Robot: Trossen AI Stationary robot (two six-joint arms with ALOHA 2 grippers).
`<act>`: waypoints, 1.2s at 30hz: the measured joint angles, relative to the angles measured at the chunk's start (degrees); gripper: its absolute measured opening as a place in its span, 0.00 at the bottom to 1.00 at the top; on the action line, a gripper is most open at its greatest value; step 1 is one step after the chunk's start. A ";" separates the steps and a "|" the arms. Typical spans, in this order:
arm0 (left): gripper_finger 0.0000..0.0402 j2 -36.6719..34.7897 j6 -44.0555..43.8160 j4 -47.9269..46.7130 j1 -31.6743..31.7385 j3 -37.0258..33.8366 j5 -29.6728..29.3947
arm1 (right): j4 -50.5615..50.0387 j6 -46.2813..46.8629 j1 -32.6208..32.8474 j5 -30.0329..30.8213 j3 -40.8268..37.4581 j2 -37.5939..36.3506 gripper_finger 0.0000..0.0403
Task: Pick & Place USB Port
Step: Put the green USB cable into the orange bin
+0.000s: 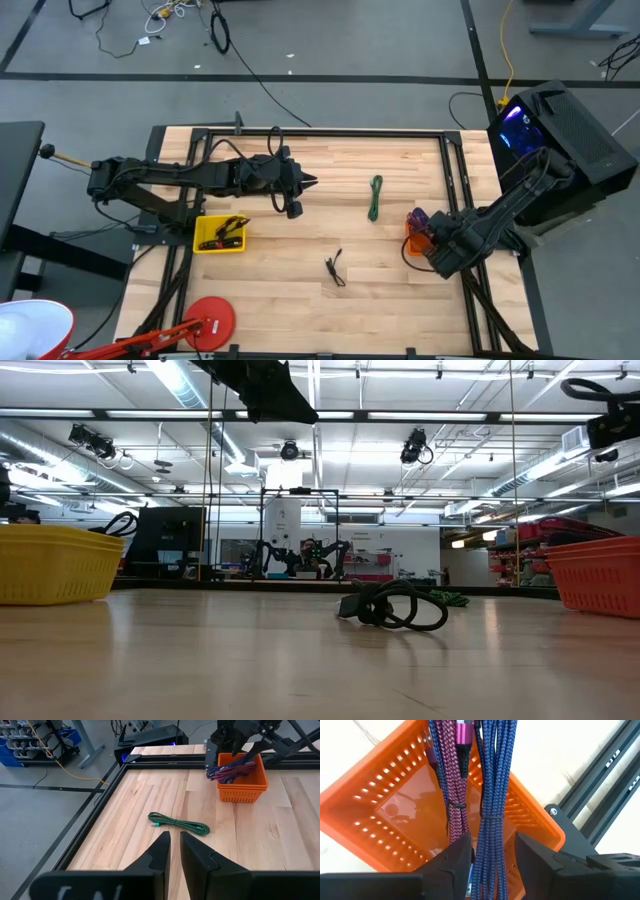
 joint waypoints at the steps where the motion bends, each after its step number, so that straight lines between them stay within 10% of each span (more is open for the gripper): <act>1: 0.12 0.00 -0.01 0.00 0.00 0.00 0.01 | 0.02 -0.12 -0.04 0.07 0.00 -0.39 0.38; 16: 0.12 0.00 -0.02 0.04 0.00 0.00 0.01 | 1.30 -5.02 -2.44 8.55 0.00 -6.99 0.38; 27: 0.12 0.02 -0.04 1.01 0.01 0.00 0.02 | 11.09 -26.78 -15.24 21.76 1.98 -12.46 0.38; 36: 0.12 0.02 -0.07 2.12 0.07 0.00 0.02 | 47.91 -60.81 -31.14 6.29 6.58 -14.49 0.38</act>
